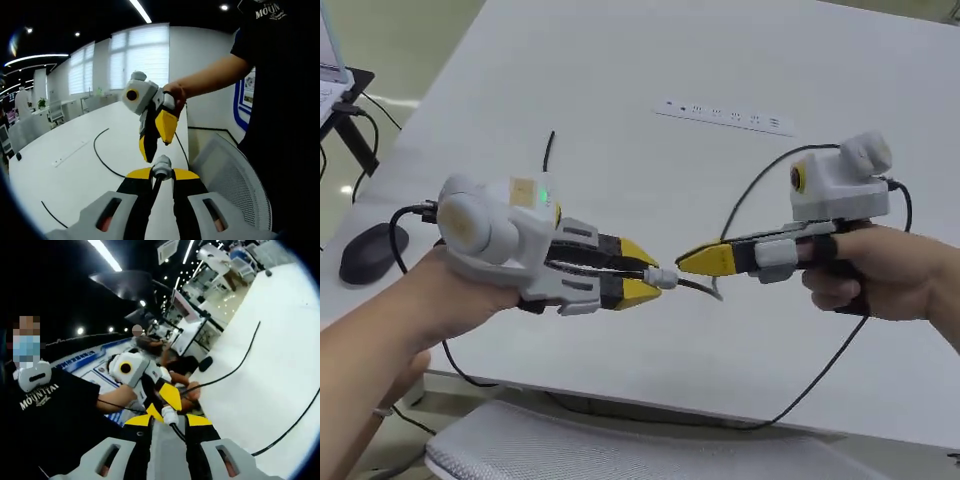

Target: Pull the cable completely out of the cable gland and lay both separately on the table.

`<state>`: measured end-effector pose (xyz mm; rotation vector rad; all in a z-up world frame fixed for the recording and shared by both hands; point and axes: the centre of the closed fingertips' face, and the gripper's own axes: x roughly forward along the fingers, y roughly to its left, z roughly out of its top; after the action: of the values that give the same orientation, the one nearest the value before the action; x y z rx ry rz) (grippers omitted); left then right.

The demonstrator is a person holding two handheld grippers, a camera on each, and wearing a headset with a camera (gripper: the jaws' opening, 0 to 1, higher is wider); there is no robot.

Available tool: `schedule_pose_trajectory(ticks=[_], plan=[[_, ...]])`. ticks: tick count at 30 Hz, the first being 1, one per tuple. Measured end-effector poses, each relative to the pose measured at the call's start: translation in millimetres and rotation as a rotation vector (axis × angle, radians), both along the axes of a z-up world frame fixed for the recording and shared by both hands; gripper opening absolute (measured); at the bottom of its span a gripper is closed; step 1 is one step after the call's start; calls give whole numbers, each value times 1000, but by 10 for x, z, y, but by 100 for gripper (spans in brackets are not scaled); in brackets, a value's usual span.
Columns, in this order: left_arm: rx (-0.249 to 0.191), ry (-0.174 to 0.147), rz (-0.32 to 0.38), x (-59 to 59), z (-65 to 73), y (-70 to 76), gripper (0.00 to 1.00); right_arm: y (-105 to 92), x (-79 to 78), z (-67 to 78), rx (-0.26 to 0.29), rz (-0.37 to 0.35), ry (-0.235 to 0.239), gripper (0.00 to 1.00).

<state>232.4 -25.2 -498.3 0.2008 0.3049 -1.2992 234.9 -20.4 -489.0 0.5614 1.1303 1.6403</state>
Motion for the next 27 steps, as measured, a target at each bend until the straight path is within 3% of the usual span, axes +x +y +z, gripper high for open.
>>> schedule_pose_trajectory(ticks=[3, 6, 8, 11, 15, 17, 19, 20, 22, 23, 27], plan=[[7, -9, -13, -14, 1, -32, 15, -22, -64, -74, -32, 53, 58, 20], [19, -14, -26, -22, -16, -63, 15, -10, -33, -129, -50, 48, 83, 10], [24, -14, -29, -19, -18, -83, 15, -24, -58, -148, -53, 66, 83, 10], [27, -13, -39, -16, -19, -112, 15, -49, -86, -147, -54, 83, 125, 10], [38, -21, -50, -3, -37, -130, 15, -67, -97, -147, -52, 94, 143, 9], [40, -17, -47, 17, -46, -128, 15, -71, -95, -134, -45, 104, 124, 8], [37, -9, -48, 21, -50, -128, 15, -84, -114, -137, -43, 131, 70, 8], [33, -8, -50, 18, -45, -132, 15, -83, -125, -129, -26, 150, 5, 8], [29, -1, -47, 24, -45, -126, 15, -76, -111, -129, -27, 153, -58, 8], [33, -2, -36, 46, -61, -105, 15, -47, -79, -135, -5, 151, -179, 7], [8, 26, -18, 53, -50, -54, 15, -16, -93, -104, -2, 148, -380, 7]])
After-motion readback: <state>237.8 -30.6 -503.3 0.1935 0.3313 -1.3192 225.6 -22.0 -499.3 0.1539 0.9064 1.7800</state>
